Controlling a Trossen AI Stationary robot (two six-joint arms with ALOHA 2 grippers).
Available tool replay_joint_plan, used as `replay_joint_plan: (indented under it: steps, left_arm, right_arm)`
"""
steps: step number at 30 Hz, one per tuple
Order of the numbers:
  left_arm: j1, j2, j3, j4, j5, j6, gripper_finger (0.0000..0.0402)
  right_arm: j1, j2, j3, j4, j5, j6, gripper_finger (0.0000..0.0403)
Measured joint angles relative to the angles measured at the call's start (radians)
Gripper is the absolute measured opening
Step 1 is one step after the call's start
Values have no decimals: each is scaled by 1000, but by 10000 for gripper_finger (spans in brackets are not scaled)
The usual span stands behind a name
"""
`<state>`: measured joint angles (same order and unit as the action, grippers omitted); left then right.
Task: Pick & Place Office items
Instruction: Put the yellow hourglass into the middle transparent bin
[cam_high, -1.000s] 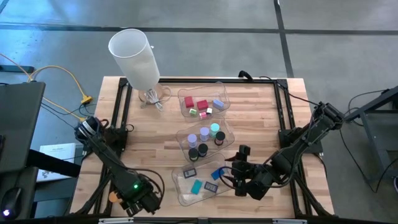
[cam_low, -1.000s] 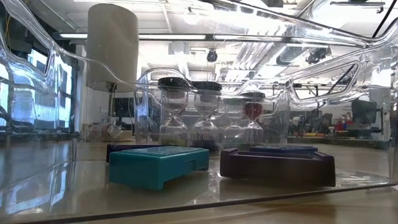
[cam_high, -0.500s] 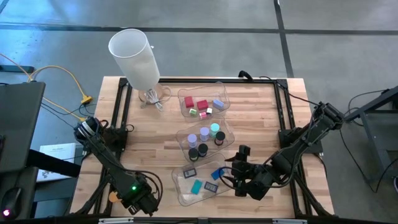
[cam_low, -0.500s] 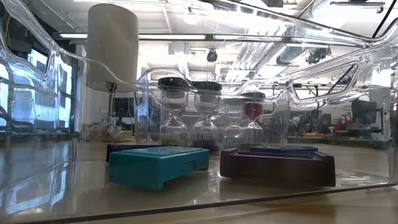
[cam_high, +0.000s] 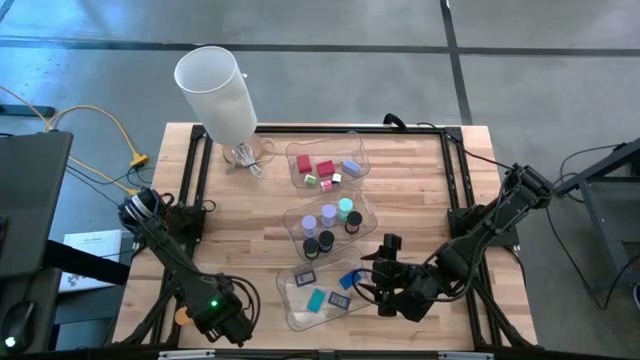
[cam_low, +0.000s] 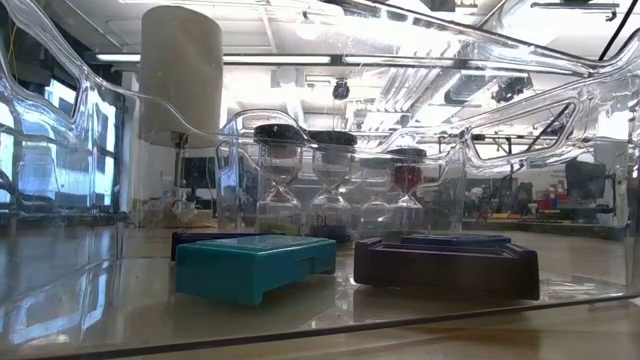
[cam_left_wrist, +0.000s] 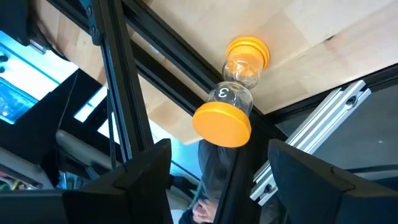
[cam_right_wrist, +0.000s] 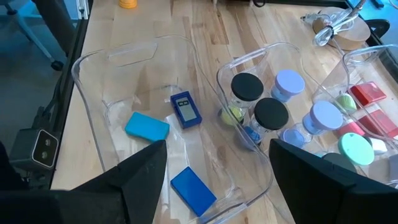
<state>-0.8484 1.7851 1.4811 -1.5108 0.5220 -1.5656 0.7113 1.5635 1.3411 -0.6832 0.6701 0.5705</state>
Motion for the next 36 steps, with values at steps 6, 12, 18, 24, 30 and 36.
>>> replay_joint_plan:
  steps: [6, 12, 18, 24, 30, 36]
  left_arm:
    - [-12, 9, 0, 0, 5, 54, 269]
    - [-21, 74, 0, 5, 57, 192, 270]
    - [-21, 145, 0, 4, 66, 345, 270]
    - [-25, 176, 0, 0, 66, 414, 270]
    - [-41, 180, 0, -1, 59, 442, 270]
    - [-71, 180, 0, -1, 59, 444, 270]
  right_arm:
    - [0, 0, 0, 0, 0, 0, 274]
    - [0, 0, 0, 1, 0, 0, 274]
    - [0, 0, 0, 1, 0, 0, 274]
    - [0, 0, 0, 1, 0, 0, 274]
    - [-1, 0, 0, 5, 0, 0, 274]
    - [-1, 0, 0, 8, 2, -8, 274]
